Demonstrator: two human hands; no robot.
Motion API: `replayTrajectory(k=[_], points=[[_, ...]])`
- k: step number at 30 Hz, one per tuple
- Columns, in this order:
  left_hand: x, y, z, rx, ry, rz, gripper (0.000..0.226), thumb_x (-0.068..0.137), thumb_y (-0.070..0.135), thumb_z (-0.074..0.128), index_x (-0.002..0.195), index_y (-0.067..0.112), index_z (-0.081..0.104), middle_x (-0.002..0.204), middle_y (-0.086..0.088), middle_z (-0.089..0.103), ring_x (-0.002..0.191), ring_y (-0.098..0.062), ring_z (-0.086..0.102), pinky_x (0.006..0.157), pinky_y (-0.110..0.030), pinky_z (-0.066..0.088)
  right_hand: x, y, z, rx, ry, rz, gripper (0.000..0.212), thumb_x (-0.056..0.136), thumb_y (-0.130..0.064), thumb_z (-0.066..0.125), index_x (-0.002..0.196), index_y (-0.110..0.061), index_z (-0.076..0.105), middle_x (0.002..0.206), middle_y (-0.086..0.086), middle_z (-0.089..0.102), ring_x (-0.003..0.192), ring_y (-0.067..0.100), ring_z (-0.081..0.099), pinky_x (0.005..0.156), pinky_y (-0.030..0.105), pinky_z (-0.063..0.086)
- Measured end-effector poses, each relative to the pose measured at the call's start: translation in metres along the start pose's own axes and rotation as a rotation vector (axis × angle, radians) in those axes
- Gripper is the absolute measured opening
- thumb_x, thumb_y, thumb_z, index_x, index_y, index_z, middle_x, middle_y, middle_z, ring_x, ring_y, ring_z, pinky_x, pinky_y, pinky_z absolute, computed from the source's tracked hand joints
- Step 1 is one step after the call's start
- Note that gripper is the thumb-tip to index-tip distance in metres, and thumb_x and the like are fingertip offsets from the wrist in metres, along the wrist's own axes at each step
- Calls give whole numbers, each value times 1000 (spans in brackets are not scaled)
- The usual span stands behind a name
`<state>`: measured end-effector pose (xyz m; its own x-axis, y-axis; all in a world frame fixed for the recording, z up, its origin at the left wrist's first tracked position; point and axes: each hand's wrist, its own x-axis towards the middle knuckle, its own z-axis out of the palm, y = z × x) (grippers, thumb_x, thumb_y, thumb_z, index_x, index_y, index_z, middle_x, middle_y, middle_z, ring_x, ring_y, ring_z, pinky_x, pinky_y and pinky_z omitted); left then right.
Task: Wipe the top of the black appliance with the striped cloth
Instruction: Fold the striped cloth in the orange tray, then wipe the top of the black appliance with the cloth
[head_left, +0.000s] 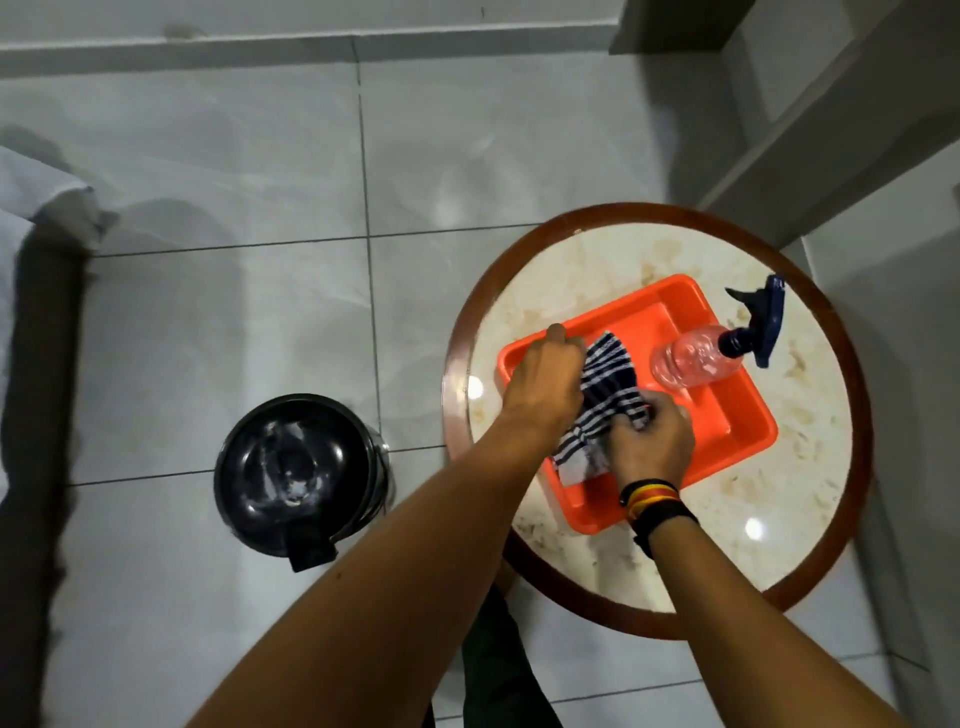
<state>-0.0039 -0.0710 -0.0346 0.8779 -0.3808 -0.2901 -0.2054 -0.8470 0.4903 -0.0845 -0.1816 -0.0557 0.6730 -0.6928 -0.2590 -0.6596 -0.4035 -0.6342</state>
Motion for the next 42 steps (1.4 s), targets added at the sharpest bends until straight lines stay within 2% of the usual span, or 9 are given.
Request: replayTrajectory(k=[7,13,17,21,29,34,38,40,42], points=[[-56,-26,-92,-336,232,-166,18,98,1,59,114,4,65,121,-15,58,106,-34,64,94,-44,58,-35,-94,-25,197,37,-195,41,80,-6,66,120,-16,64,104,0,63,94,20,60,89,35,50],[-123,-113,-122,-562,432,-508,17,101,11,58,115,9,67,122,-10,59,110,-27,61,95,-30,47,-95,-169,32,238,-163,-342,43,80,-11,77,121,-14,62,96,0,63,85,15,59,79,24,48],[-173,-177,-93,-710,511,-795,15,95,13,68,109,7,69,119,-13,66,106,-29,67,100,-44,55,-135,-170,97,128,-340,-431,44,76,-16,83,117,-17,64,96,1,64,89,21,63,82,29,51],[-217,-231,-39,-853,533,-1025,15,94,13,72,89,18,59,105,-7,71,97,-23,68,90,-34,56,-171,-136,173,-71,-514,-491,44,77,-19,83,116,-18,65,100,10,71,94,27,67,83,29,52],[-232,-306,73,-1022,523,-1269,20,93,25,75,92,12,60,84,2,63,79,-19,64,75,-30,54,-192,-85,296,-316,-727,-613,46,79,-17,80,121,-19,61,108,11,71,104,32,65,95,39,52],[-229,-335,127,-720,510,-1321,39,92,38,74,116,9,64,122,-11,65,114,-30,61,94,-42,53,-197,-63,363,-444,-807,-811,64,85,-23,76,142,-15,48,139,13,56,130,32,52,110,42,42],[-243,-338,156,-552,382,-1338,111,80,36,83,161,6,13,168,-21,17,155,-39,19,124,-55,28,-206,-25,380,-653,-811,-1118,85,94,-50,57,159,-15,16,170,11,7,156,31,5,122,57,15],[-243,-343,169,-622,223,-1328,135,78,34,87,162,5,-15,172,-22,-13,160,-40,-9,129,-59,10,-208,-2,387,-777,-843,-1247,91,94,-65,43,161,-16,5,170,11,-8,156,32,-10,122,65,4],[-237,-355,180,-678,138,-1308,146,75,32,91,159,6,-26,170,-24,-22,160,-41,-11,129,-58,11,-210,14,395,-875,-840,-1300,96,92,-73,35,161,-15,2,169,14,-13,155,35,-15,120,69,-1]])
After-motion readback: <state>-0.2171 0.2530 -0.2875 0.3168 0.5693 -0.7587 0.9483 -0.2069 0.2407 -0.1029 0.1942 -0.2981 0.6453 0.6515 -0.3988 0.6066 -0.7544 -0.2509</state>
